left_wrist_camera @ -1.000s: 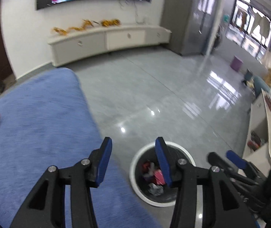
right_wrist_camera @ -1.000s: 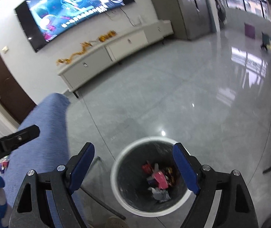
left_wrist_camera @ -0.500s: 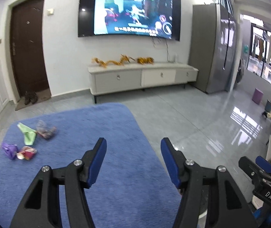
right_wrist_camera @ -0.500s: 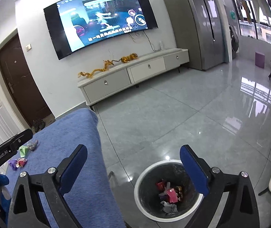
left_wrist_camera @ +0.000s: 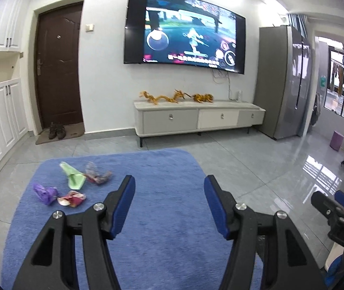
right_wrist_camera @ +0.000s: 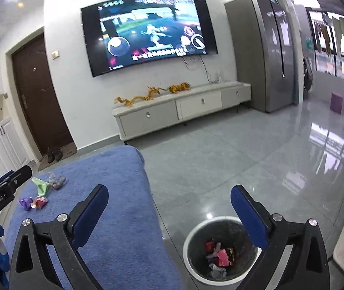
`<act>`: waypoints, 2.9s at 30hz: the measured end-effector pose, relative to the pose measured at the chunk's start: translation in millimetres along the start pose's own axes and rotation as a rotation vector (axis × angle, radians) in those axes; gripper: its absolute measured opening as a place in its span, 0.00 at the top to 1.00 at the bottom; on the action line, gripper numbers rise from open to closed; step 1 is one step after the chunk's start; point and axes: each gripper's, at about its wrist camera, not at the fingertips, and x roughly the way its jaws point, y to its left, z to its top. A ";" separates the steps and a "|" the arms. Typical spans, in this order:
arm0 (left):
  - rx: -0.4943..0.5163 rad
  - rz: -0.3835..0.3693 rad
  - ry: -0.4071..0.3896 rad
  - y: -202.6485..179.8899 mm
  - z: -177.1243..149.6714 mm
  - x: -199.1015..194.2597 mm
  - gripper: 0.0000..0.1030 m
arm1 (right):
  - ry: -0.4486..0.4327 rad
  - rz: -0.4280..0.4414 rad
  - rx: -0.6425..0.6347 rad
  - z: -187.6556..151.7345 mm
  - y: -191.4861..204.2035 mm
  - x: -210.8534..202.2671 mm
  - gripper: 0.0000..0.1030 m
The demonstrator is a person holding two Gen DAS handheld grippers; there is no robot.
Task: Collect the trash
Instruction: 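Move both open grippers back over the remaining wrappers on the rug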
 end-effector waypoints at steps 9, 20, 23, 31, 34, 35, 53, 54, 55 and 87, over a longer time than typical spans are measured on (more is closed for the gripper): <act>0.023 0.090 -0.133 56.1 34.8 -52.8 0.44 | -0.034 0.108 -0.103 22.9 46.0 -28.3 0.00; -0.097 0.323 -0.286 178.0 90.8 -139.6 0.44 | -0.120 0.271 -0.190 45.8 92.1 -66.7 0.00; -0.128 0.392 -0.308 208.5 93.5 -163.4 0.44 | -0.124 0.294 -0.203 45.7 99.0 -69.5 0.00; -0.159 0.484 -0.356 255.1 96.6 -211.2 0.44 | -0.132 0.330 -0.230 46.7 117.7 -71.8 0.00; -0.161 0.503 -0.374 263.4 102.9 -219.9 0.44 | -0.135 0.332 -0.242 46.7 120.4 -73.0 0.00; -0.159 0.511 -0.381 267.0 106.1 -221.6 0.44 | -0.136 0.332 -0.242 47.3 120.9 -73.0 0.00; -0.164 0.468 -0.420 263.2 177.0 -246.2 0.40 | -0.152 0.317 -0.223 61.4 104.2 -74.6 0.00; -0.168 0.463 -0.425 260.8 184.7 -249.2 0.40 | -0.152 0.315 -0.225 61.9 103.6 -74.7 0.00; -0.169 0.459 -0.427 259.5 190.2 -251.4 0.40 | -0.152 0.311 -0.227 62.6 102.9 -74.8 0.00; -0.603 0.538 -0.092 370.4 60.3 -77.2 0.40 | -0.112 0.397 -0.267 63.3 137.0 -39.4 0.00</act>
